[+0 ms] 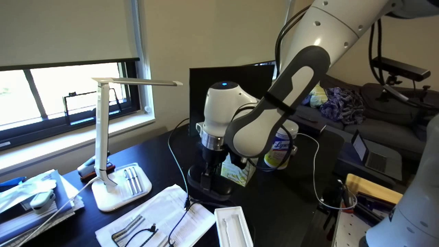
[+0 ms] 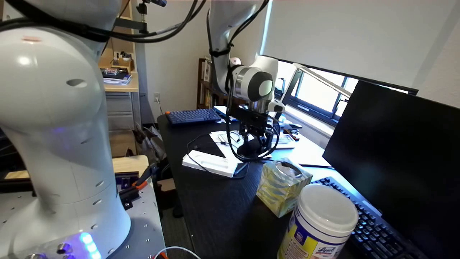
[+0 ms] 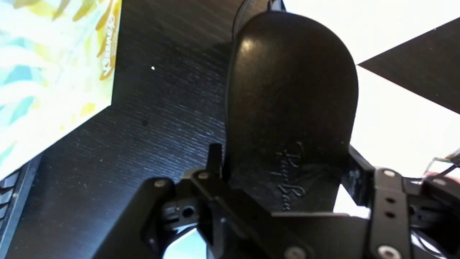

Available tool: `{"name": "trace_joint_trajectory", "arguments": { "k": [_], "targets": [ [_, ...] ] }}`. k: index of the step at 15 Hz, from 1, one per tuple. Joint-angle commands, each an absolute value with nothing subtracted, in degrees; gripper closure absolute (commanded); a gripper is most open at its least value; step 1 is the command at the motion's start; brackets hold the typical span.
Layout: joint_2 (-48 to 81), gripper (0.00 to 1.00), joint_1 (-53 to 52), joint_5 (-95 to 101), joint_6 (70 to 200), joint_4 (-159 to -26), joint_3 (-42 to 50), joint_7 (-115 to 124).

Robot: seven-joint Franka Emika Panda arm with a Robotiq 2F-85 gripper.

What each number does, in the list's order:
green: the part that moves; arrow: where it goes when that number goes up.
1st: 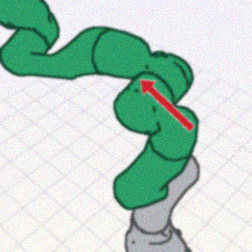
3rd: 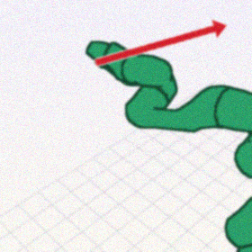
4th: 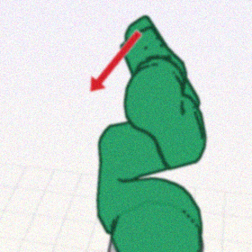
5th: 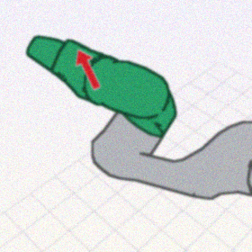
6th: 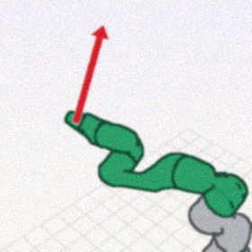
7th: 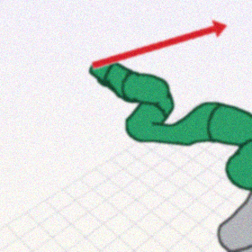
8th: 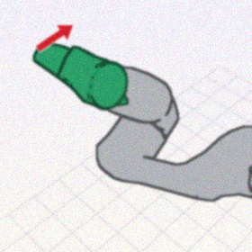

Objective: Remove the mouse from the top of the Lysol container

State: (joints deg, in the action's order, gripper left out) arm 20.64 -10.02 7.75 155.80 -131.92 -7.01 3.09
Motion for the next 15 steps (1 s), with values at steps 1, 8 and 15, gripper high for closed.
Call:
{"name": "trace_joint_trajectory", "arguments": {
  "k": [1,8,15],
  "targets": [
    [25.5,0.47,-9.0,3.4,156.8,-128.6,-7.9,2.3],
    [31.6,0.47,-8.2,0.9,155.8,-123.8,-8.3,0.9],
    [29.1,0.0,-9.3,2.7,156.6,-124.9,-7.6,0.9]
  ]
}}
